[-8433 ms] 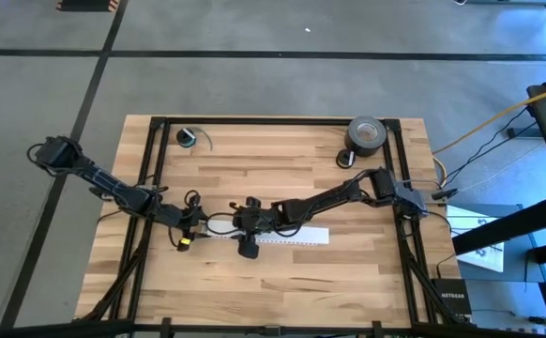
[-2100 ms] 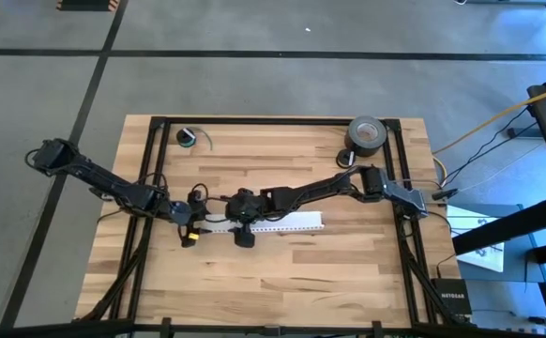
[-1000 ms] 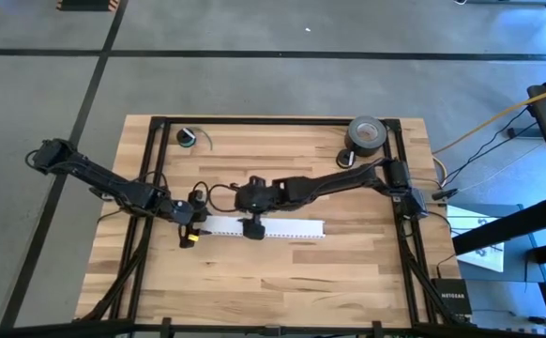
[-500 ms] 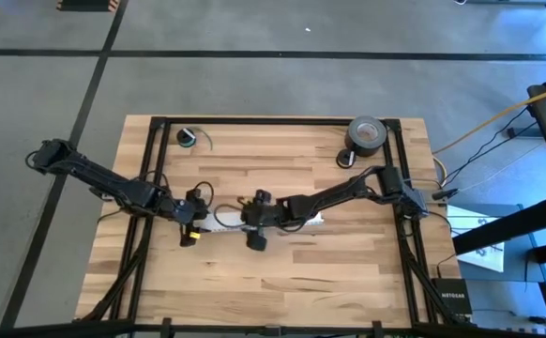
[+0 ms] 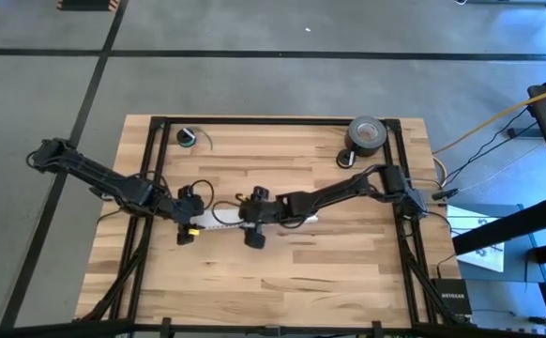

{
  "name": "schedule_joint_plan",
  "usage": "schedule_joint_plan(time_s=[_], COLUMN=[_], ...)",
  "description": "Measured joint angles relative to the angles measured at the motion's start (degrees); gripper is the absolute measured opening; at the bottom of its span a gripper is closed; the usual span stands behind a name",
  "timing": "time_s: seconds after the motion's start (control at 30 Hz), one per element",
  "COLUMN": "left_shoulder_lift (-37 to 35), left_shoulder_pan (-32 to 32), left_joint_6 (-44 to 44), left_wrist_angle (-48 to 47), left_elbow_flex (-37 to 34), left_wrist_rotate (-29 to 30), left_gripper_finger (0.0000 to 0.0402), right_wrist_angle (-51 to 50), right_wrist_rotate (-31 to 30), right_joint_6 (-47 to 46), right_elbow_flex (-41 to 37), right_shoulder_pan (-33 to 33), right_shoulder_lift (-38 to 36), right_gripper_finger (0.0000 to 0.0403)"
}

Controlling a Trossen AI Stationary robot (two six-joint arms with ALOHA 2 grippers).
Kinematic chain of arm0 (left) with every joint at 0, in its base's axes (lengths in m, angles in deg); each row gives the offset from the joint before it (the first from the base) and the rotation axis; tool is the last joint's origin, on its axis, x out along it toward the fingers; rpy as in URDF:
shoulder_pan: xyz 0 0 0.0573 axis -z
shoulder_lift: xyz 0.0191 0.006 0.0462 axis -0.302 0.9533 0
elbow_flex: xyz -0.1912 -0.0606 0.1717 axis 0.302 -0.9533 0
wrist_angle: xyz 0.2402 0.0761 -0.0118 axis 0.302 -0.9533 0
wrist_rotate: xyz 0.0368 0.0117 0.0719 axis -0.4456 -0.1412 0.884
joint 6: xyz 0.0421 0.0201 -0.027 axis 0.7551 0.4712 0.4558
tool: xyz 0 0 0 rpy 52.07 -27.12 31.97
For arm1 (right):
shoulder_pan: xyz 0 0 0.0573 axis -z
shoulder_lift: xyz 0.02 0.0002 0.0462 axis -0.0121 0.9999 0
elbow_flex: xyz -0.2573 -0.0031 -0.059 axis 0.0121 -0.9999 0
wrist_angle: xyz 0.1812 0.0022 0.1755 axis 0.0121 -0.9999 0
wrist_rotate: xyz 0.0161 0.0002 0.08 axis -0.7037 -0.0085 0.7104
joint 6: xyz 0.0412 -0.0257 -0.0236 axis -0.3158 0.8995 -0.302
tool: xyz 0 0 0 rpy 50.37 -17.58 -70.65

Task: Ziptie cables
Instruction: Close the white cable duct

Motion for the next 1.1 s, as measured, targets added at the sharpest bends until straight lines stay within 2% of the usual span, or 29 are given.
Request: schedule_joint_plan(time_s=[0.2,0.33,0.43,0.63,0.7,0.83,1.1], left_shoulder_lift=[0.77,1.54,2.23,4.51,5.11,5.89,5.08], left_shoulder_pan=[0.02,0.02,-0.02,-0.02,-0.02,0.00,0.26], left_joint_6=[-0.42,0.32,-0.03,0.44,0.88,1.21,-4.92], left_wrist_angle=[5.42,6.57,6.75,6.71,6.58,5.40,-8.39], left_elbow_flex=[-0.07,-0.15,-0.13,-0.15,-0.25,-0.26,4.98], left_wrist_rotate=[0.74,1.52,1.89,1.53,1.37,1.31,0.33], left_gripper_finger=[0.0235,0.0235,0.0235,0.0235,0.0235,0.0235,0.0235], right_wrist_angle=[5.96,3.90,4.20,4.68,5.10,5.32,7.05], right_wrist_rotate=[0.66,-4.31,-9.01,-7.11,-5.61,-4.70,-2.11], right_joint_6=[0.37,-1.18,-3.14,-3.12,-3.01,-4.19,-4.91], right_elbow_flex=[1.79,1.52,1.00,1.02,1.08,1.24,1.41], right_shoulder_pan=[0.03,0.20,0.40,0.35,0.33,0.37,0.46], right_shoulder_lift=[-2.26,-0.85,-0.56,1.31,2.24,3.84,5.98], right_gripper_finger=[0.0300,0.0267,0.0202,0.0039,0.0011,0.0019,0.0003])
